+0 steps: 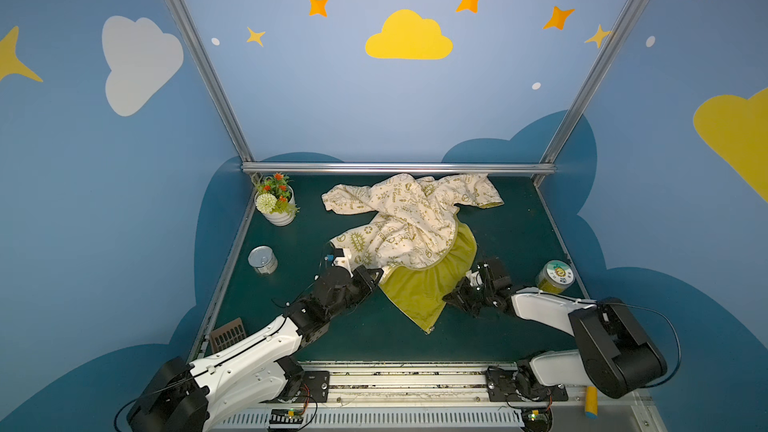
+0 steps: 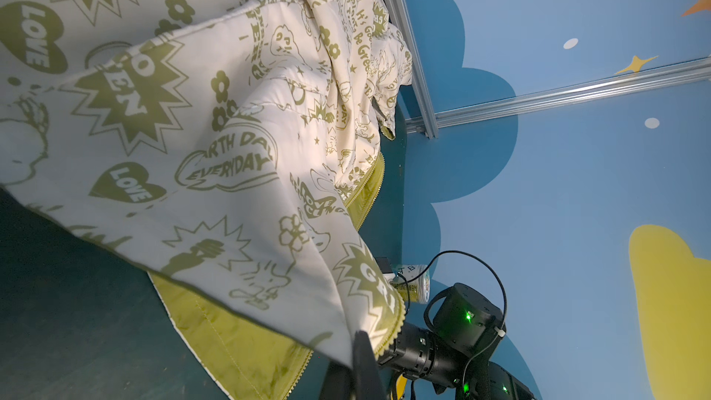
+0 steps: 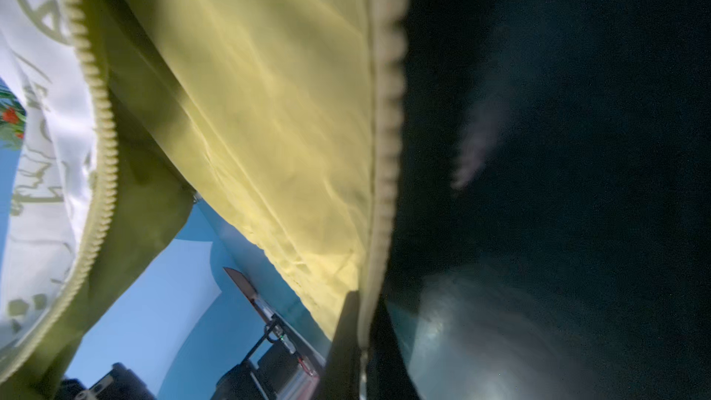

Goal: Zip up the jacket

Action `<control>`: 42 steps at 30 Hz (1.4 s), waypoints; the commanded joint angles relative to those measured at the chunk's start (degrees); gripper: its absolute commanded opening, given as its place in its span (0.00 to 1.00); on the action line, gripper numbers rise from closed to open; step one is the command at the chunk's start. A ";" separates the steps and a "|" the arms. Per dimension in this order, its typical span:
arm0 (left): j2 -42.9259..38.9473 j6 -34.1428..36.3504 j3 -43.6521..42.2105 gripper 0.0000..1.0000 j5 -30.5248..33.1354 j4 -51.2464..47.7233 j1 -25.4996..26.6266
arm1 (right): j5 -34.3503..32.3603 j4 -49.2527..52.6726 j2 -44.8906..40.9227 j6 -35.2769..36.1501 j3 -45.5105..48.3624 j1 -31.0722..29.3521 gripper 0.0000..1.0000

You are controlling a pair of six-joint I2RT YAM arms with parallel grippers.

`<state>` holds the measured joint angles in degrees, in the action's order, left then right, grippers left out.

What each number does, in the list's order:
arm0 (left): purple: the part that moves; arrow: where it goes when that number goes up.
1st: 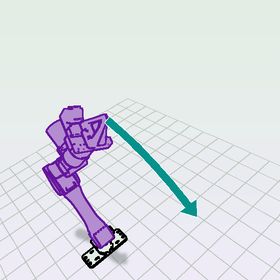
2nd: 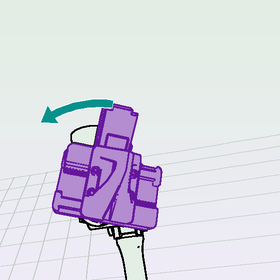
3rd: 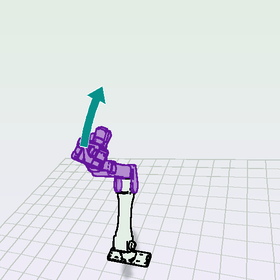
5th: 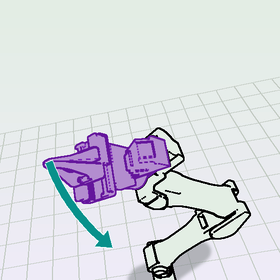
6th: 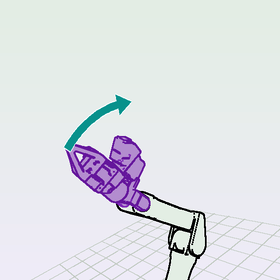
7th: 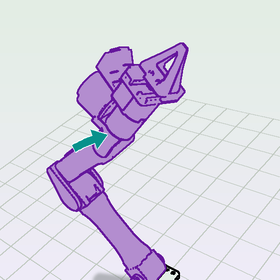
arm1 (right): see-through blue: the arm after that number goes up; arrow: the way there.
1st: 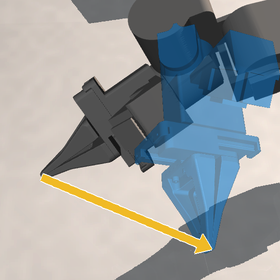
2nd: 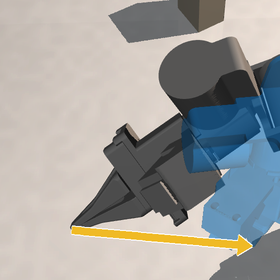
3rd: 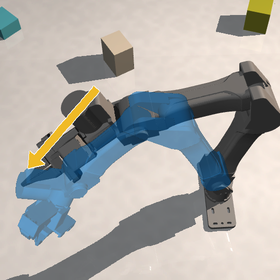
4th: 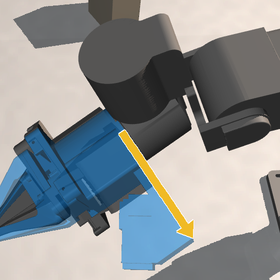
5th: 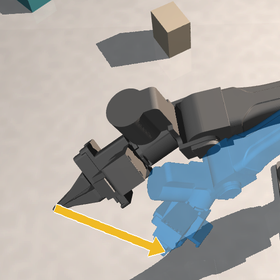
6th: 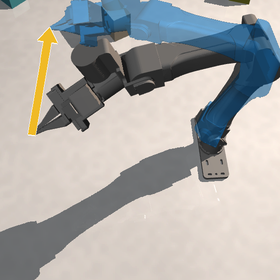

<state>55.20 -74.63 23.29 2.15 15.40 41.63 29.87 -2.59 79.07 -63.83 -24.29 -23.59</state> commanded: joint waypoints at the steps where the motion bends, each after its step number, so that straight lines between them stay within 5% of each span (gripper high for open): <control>1: 0.40 1.85 2.28 0.03 0.22 -0.72 -0.05 | -0.19 1.15 -1.50 1.75 -1.59 0.22 0.00; 15: 4.31 11.67 12.02 0.03 0.60 -5.82 -0.50 | -1.17 18.83 -10.93 12.08 -4.90 9.39 0.00; 20: 13.55 13.18 16.14 0.03 -3.31 -2.79 0.10 | -13.27 35.94 -19.07 19.20 -8.67 10.52 0.00; 27: 17.08 13.02 17.97 0.03 -0.56 -4.31 0.30 | -21.80 45.58 -26.62 22.07 -15.77 10.91 0.00; 33: 18.11 9.04 12.93 0.03 -0.22 -1.80 -0.04 | -19.76 42.42 -18.59 19.23 -22.40 -0.02 0.00; 42: 20.29 4.88 9.46 0.03 -0.43 -2.57 -2.74 | -12.04 28.44 4.35 15.32 -32.88 -16.02 0.00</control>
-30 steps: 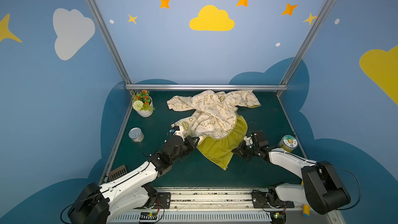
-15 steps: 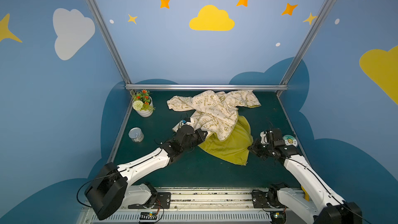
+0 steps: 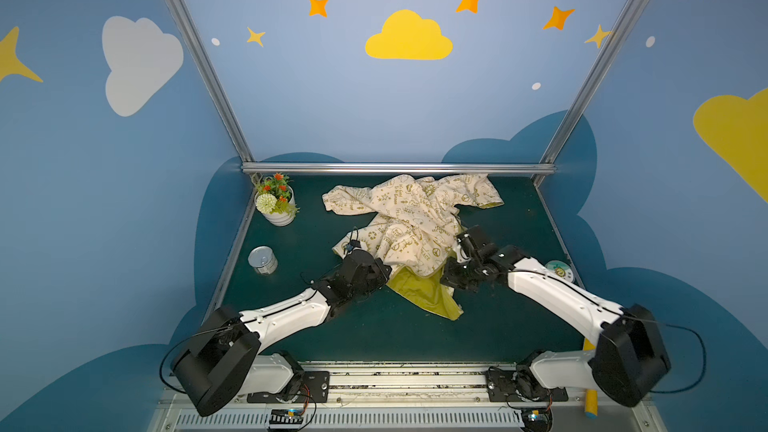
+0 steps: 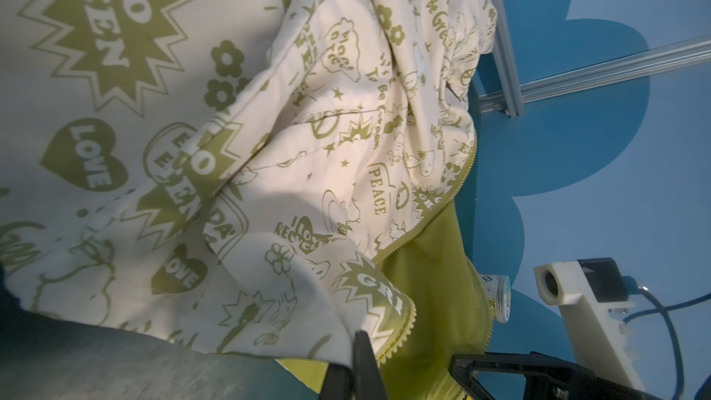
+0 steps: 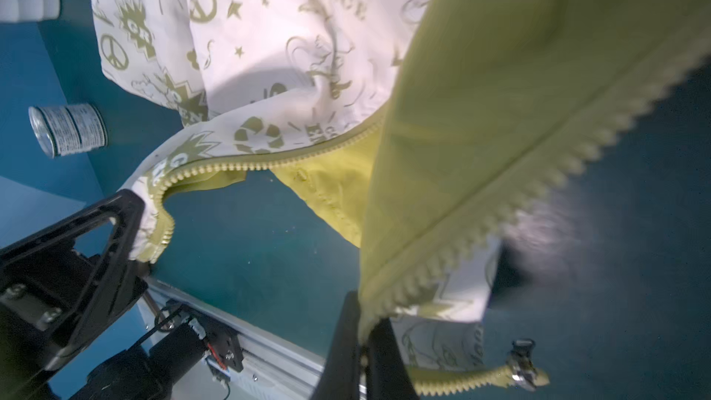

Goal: Zip up the jacket

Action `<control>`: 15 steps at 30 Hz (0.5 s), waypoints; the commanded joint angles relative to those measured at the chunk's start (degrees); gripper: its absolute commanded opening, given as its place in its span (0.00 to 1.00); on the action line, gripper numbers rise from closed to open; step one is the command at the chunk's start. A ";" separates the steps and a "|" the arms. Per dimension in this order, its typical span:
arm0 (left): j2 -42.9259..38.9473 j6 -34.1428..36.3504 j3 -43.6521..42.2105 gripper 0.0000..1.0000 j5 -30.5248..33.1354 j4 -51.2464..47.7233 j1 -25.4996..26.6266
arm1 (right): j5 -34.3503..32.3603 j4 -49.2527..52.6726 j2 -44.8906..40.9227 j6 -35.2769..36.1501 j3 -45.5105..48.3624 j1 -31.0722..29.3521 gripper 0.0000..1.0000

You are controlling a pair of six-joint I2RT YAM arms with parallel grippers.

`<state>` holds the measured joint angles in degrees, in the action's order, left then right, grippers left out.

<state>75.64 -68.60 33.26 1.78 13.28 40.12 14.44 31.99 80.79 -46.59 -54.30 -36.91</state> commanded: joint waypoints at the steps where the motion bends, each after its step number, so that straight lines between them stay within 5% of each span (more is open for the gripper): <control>1: -0.42 -2.30 -1.78 0.03 -1.05 0.12 -2.33 | 4.04 -6.86 4.76 -2.06 -4.16 -3.63 0.00; 7: -7.47 -2.70 -6.36 0.03 -0.15 -2.63 -5.39 | 10.85 -16.44 14.82 -7.33 -6.70 -6.47 0.00; 15: -12.94 -2.20 -9.54 0.03 -1.02 -5.61 -8.50 | 17.89 -22.13 21.11 -7.86 -9.53 -8.80 0.37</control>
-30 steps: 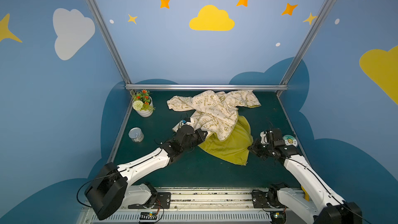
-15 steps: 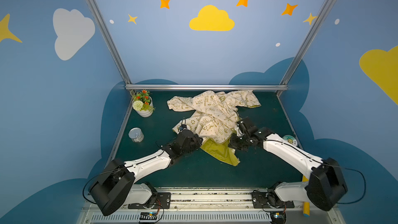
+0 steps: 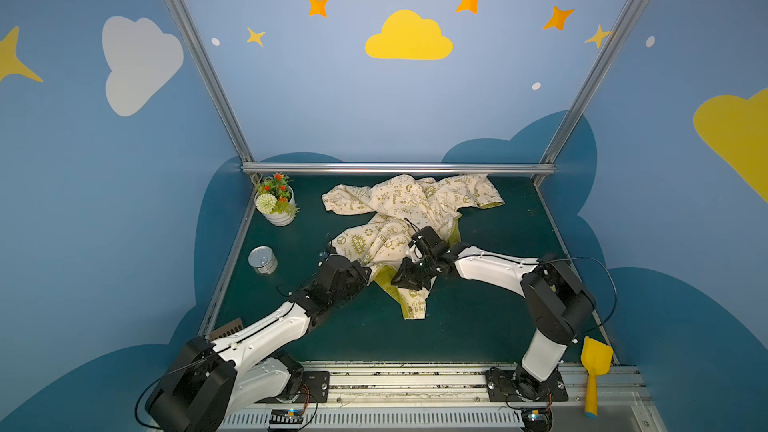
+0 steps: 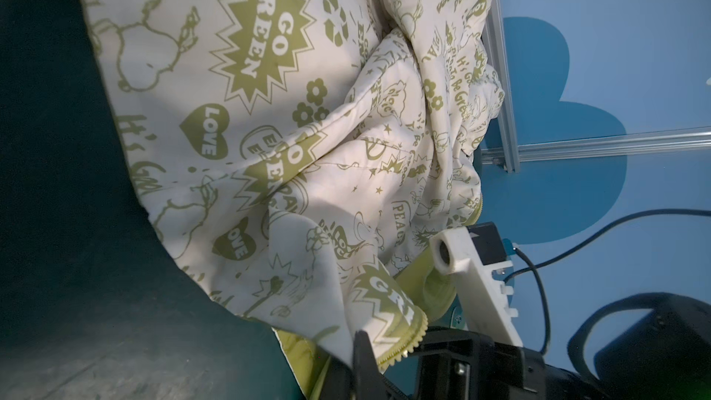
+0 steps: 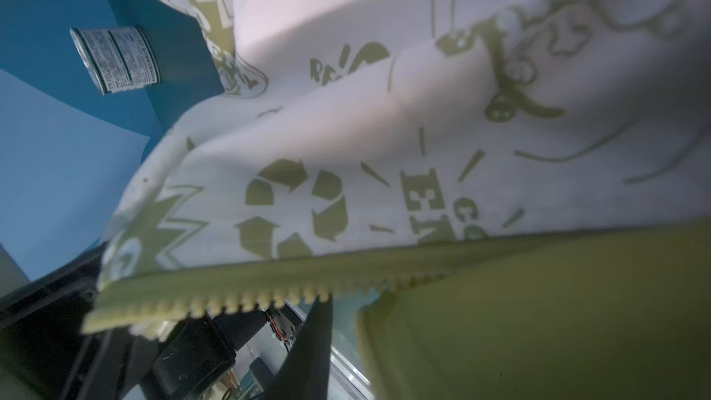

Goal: Zip up the jacket

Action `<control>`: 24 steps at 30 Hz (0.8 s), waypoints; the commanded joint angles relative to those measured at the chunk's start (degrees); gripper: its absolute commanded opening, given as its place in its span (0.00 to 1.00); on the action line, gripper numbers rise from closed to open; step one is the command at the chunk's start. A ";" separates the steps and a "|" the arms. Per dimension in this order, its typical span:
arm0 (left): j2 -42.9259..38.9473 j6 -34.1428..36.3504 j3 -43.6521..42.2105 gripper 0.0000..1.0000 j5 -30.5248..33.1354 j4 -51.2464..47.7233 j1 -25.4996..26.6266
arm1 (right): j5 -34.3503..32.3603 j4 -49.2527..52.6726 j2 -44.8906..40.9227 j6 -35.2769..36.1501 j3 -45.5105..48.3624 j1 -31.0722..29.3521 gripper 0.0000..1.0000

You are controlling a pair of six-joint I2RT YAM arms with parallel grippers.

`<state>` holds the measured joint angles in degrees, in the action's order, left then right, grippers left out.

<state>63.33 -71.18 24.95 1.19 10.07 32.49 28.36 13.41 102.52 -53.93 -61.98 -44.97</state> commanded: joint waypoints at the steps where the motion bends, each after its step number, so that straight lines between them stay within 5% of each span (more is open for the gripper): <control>1: -0.89 0.49 -1.60 0.03 -0.86 -2.65 -1.23 | 3.85 -3.52 -1.19 -0.22 -1.83 -1.16 0.41; 8: -3.12 1.48 -3.14 0.03 -2.23 -4.48 -3.42 | 10.09 -16.02 -2.24 -5.79 3.99 -2.19 0.50; 11: -4.37 2.21 -3.29 0.03 -2.52 -6.28 -4.19 | 6.77 -18.17 -4.26 -6.37 6.79 -2.04 0.49; 17: -4.93 1.74 -5.08 0.03 -2.41 -5.50 -4.28 | -9.02 2.60 -9.52 -4.71 3.78 -4.82 0.47; 24: -3.07 2.71 -5.08 0.03 -2.99 -4.21 -4.28 | -25.05 19.75 -9.77 -11.91 0.66 -11.47 0.51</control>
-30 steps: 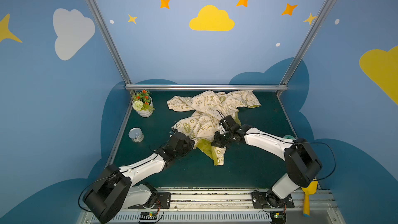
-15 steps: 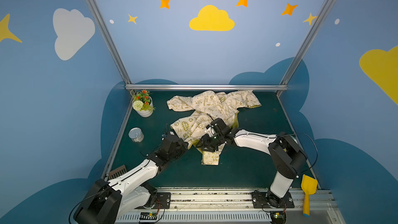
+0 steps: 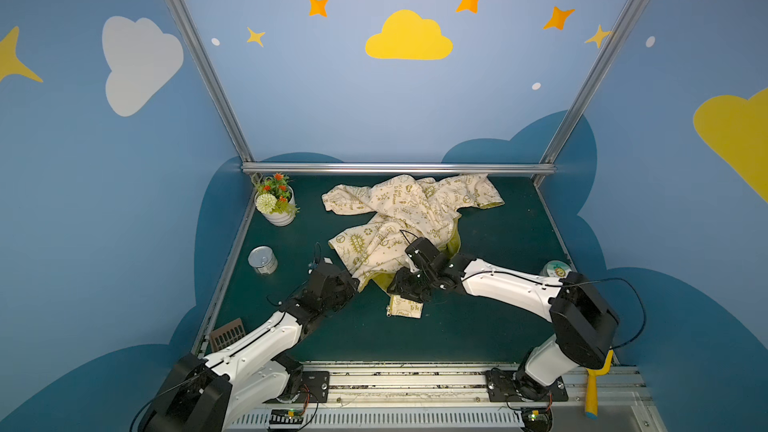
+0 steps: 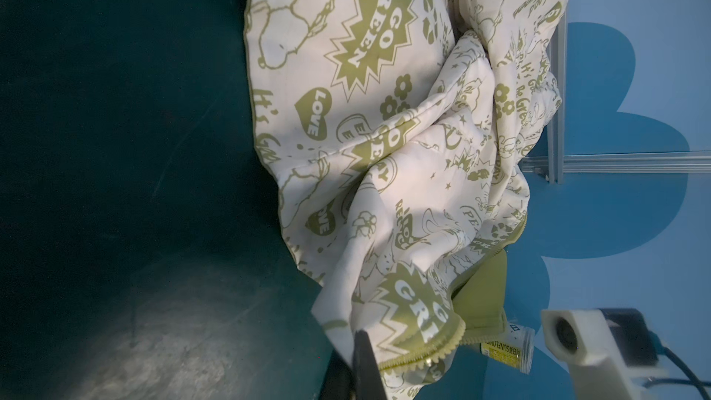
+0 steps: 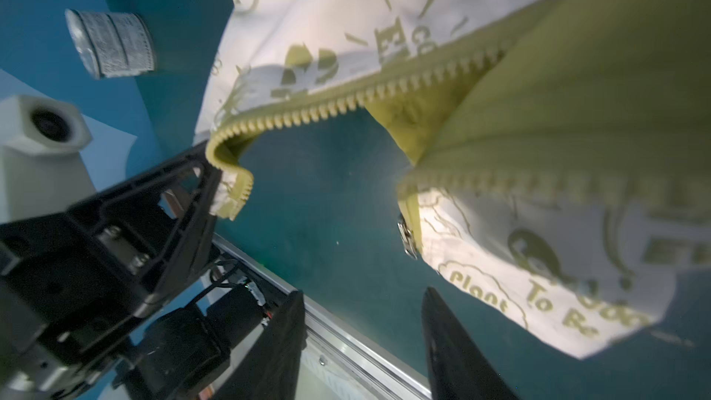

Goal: Zip up the jacket

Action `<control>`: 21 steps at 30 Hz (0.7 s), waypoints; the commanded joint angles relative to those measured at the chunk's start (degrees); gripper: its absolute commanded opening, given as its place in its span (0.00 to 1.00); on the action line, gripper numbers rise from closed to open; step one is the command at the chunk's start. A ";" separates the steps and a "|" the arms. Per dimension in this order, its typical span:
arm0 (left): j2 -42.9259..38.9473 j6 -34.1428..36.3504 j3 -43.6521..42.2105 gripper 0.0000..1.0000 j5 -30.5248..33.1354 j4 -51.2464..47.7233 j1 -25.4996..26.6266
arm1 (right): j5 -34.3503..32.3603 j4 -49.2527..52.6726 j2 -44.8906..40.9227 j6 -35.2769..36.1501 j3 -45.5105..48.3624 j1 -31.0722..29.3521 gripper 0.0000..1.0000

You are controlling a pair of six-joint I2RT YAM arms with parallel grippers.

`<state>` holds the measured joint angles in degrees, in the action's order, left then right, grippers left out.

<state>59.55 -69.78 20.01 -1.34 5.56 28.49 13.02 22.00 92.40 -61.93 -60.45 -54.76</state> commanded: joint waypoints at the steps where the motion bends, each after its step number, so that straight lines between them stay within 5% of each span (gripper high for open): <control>1: 1.04 1.40 -0.14 0.03 -0.57 0.57 -0.27 | -9.75 10.11 0.80 -5.07 -0.02 -1.97 0.51; 11: 2.15 1.44 -0.89 0.03 -1.81 2.88 -0.28 | -6.86 6.73 10.22 -7.63 -3.60 -3.86 0.50; 21: 1.12 2.12 -0.85 0.03 -1.65 1.76 -0.28 | -10.86 16.63 18.75 -6.55 -9.13 -5.92 0.46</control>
<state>61.60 -68.77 19.73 -3.18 7.77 28.49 5.32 32.10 107.13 -68.55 -68.42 -59.31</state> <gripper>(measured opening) 0.050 0.467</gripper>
